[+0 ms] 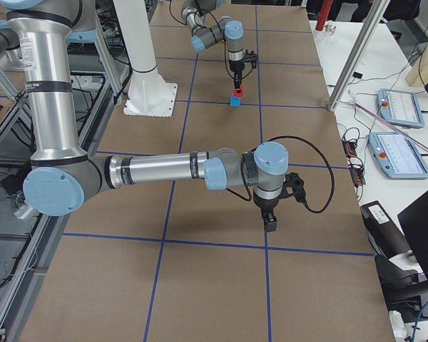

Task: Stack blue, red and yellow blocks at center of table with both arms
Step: 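Lower the red block onto the blue cube and open the left gripper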

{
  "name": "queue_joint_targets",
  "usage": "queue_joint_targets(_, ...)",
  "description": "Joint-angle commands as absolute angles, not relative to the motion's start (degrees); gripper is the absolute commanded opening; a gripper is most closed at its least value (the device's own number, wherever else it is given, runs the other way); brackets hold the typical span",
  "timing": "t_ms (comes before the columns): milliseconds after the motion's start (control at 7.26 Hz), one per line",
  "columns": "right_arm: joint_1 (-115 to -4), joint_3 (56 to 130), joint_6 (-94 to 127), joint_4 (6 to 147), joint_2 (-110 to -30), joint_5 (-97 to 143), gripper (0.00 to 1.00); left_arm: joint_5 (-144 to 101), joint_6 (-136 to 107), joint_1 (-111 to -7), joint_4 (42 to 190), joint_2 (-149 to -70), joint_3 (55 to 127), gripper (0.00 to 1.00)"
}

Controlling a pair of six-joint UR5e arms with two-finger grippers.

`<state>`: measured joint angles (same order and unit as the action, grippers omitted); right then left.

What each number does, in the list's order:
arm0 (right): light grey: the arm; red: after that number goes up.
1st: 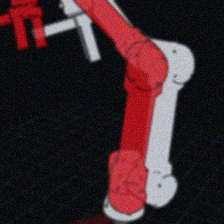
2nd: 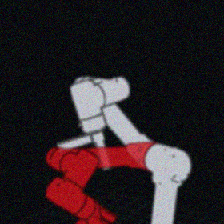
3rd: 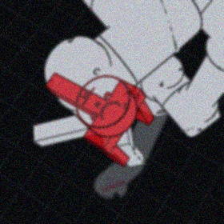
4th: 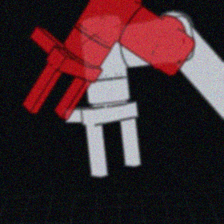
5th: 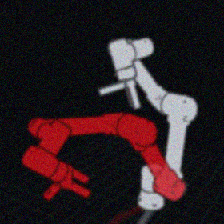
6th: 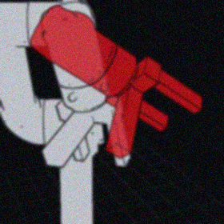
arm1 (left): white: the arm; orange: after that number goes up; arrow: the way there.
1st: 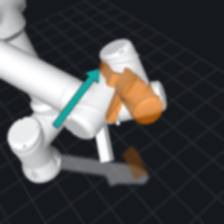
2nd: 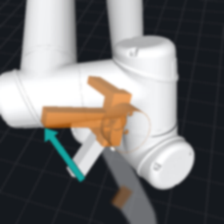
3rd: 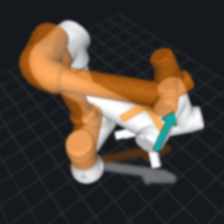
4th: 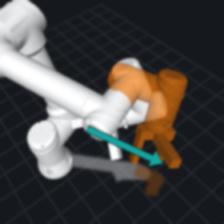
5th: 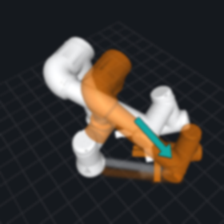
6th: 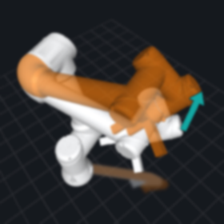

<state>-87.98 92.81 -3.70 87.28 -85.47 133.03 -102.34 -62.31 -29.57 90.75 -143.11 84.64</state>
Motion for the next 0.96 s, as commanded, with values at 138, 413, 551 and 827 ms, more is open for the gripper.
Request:
queue_joint_targets(138, -87.98, 92.81, -3.6, 87.28, -85.43, 133.07, 1.0, -102.39, -61.0, -29.62, 93.86, -140.36, 85.08, 0.0)
queue_joint_targets(413, -87.98, 92.81, -3.69, 87.28, -85.43, 133.07, 1.0, -102.48, -61.7, -29.53, 93.96, -140.71, 85.17, 0.0)
queue_joint_targets(551, -87.98, 92.81, -3.69, 87.28, -85.34, 133.07, 1.0, -102.48, -61.7, -29.53, 93.96, -140.71, 85.17, 0.0)
queue_joint_targets(827, -87.98, 92.81, -3.6, 87.28, -85.34, 133.07, 1.0, -102.57, -61.79, -29.44, 93.87, -140.63, 85.17, 0.0)
